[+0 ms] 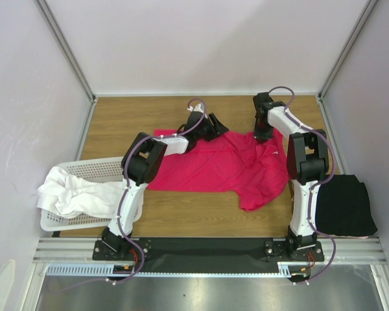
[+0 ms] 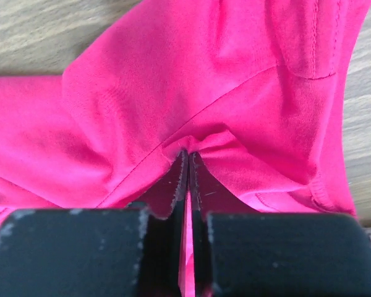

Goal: Fold and stack the t-shirts
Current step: Fold the tshirt

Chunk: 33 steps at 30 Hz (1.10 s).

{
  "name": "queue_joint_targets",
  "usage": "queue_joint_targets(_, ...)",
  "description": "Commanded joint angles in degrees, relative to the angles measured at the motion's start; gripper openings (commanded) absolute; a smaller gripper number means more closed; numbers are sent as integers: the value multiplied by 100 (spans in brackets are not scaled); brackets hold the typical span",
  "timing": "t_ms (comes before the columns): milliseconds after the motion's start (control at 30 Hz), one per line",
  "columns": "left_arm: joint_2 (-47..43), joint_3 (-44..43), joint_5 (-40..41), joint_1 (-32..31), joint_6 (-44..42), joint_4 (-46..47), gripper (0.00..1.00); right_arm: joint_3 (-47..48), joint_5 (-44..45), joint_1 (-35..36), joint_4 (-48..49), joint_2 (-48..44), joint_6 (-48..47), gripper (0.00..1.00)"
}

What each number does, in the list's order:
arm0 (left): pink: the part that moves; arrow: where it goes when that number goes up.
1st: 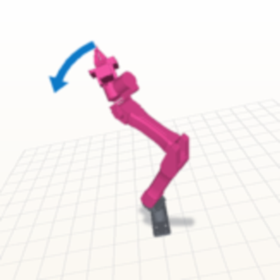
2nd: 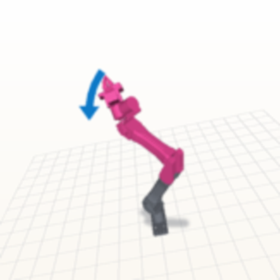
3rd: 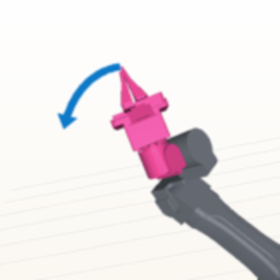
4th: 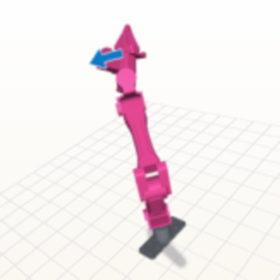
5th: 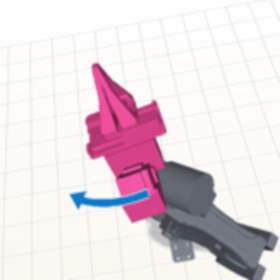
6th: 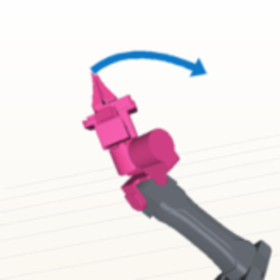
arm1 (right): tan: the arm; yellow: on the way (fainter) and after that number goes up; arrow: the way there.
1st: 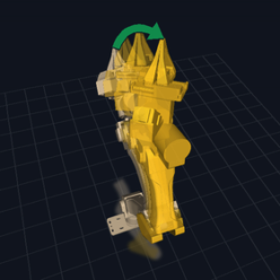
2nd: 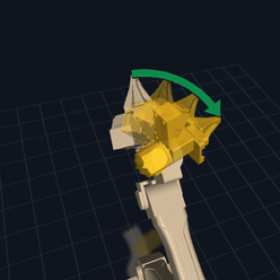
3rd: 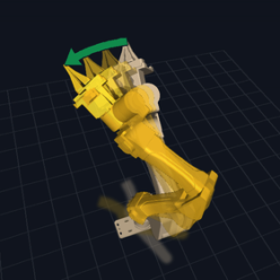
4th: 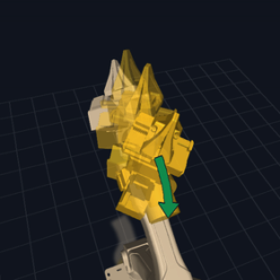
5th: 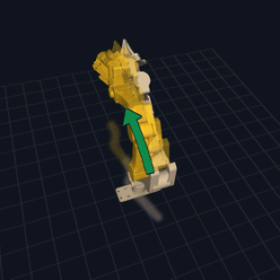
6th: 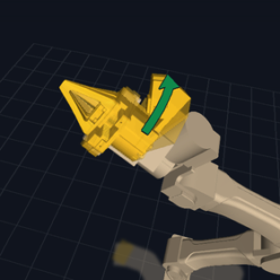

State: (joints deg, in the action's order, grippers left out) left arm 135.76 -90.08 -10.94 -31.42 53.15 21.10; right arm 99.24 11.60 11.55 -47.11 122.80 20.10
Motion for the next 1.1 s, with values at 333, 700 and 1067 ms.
queue_joint_targets(333,143,87,110,48,47,-124,61,-809,309,-13,-474,-1126,283,0)
queue_joint_targets(700,117,123,101,48,38,-106,61,-2259,405,-109,-615,-2269,996,0)
queue_joint_targets(1067,117,131,92,48,29,-89,61,-2130,397,-417,-756,-2639,979,61)
